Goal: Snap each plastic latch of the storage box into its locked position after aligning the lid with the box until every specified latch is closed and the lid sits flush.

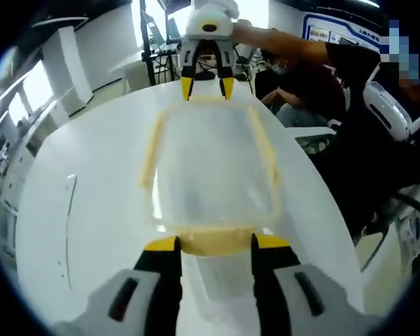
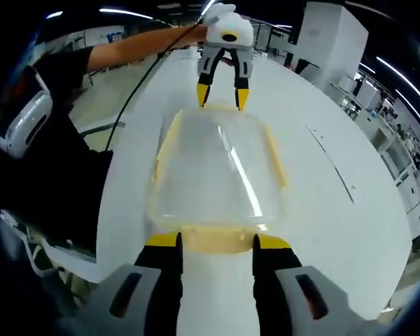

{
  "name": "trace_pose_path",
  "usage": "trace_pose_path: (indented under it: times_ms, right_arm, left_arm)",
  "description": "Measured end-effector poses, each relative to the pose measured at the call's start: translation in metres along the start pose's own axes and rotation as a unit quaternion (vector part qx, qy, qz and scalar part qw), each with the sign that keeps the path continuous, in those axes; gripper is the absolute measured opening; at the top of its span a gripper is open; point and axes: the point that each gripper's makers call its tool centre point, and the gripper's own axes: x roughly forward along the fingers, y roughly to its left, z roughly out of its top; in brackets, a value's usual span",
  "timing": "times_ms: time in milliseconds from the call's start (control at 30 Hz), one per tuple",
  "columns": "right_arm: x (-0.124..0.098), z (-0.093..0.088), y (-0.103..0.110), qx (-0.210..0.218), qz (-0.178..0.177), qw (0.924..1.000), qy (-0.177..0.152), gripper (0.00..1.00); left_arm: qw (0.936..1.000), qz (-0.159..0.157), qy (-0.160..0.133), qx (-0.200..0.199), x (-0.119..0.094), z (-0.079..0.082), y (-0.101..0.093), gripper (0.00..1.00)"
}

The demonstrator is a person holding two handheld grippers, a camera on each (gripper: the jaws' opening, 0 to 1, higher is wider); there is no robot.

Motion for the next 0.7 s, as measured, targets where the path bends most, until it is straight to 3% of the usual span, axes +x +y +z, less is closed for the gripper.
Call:
trace_pose_path:
  times_ms: [267,700]
  right_arm:
    - [0.015,0.014,0.003,-0.015,0.017,0.9997,0.0,0.36]
    - [0.033,0.034,0.004,-0.036,0.031,0.9989,0.0,0.37]
  left_arm:
    - [0.9998,0.007,0.0,-0.019,-0.011,-0.016,-0.016,0.37]
    - [0.9988,0.027,0.003,-0.04,-0.025,-0.04,-0.024,0.37]
